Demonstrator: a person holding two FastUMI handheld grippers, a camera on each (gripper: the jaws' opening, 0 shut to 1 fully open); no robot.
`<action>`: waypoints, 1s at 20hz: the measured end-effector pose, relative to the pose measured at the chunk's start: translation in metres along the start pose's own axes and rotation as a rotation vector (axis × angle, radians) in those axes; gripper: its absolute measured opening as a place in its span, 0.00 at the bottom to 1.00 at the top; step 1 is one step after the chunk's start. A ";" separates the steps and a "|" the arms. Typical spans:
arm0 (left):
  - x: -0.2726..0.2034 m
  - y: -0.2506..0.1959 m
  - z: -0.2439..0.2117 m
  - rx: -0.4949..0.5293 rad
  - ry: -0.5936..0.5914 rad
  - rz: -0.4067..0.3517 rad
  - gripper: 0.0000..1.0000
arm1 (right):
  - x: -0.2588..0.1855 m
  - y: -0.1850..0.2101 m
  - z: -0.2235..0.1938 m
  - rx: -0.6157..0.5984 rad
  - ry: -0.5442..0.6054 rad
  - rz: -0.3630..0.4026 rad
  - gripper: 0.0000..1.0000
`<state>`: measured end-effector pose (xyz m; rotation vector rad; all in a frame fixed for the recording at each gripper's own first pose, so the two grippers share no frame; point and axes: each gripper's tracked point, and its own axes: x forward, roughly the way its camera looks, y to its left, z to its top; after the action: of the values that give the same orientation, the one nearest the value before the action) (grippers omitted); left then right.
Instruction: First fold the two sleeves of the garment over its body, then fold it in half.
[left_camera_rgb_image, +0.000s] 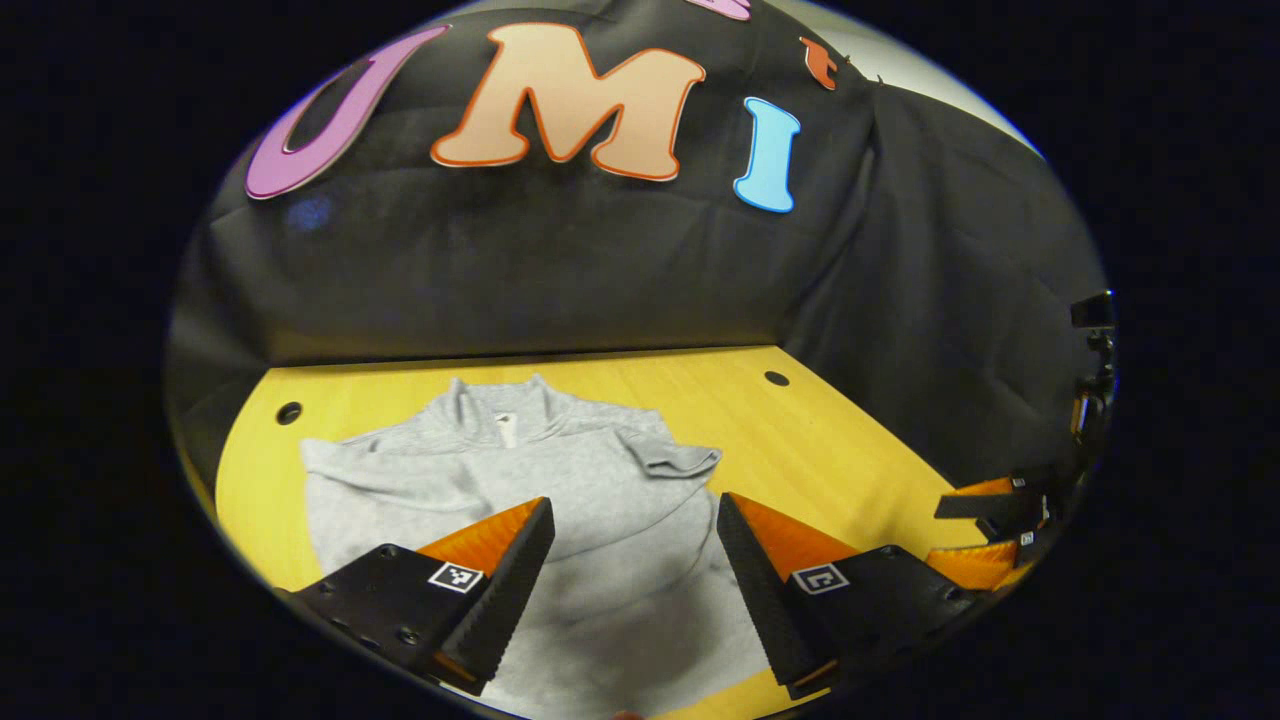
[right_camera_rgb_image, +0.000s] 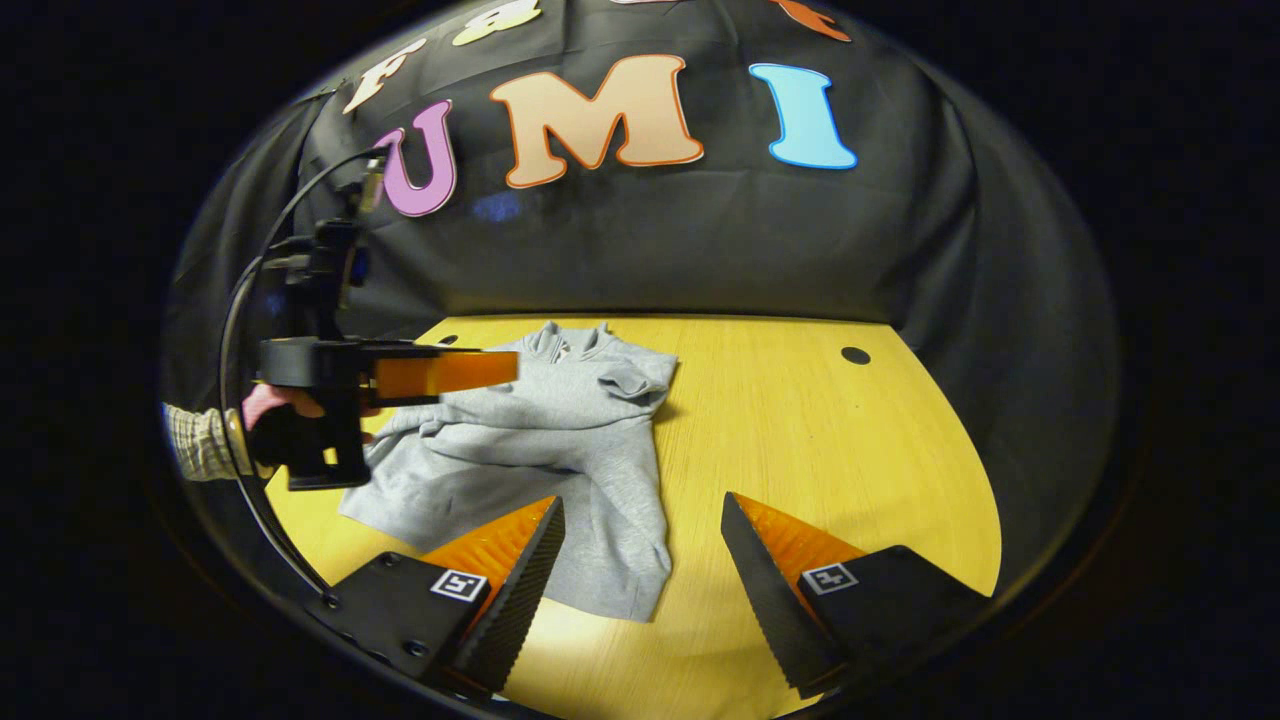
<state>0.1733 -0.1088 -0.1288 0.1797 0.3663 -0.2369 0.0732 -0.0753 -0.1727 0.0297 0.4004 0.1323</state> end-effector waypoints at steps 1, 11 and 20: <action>-0.015 0.012 -0.007 0.015 0.011 0.025 0.95 | 0.004 0.004 -0.007 -0.003 0.015 0.012 0.98; -0.130 0.096 -0.130 -0.076 0.191 0.221 0.96 | 0.031 0.020 -0.075 -0.065 0.153 0.050 0.95; -0.142 0.125 -0.202 -0.145 0.304 0.314 0.96 | 0.050 0.025 -0.120 -0.094 0.248 0.033 0.98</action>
<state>0.0103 0.0821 -0.2455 0.1276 0.6471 0.1299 0.0689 -0.0436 -0.3007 -0.0731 0.6415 0.1878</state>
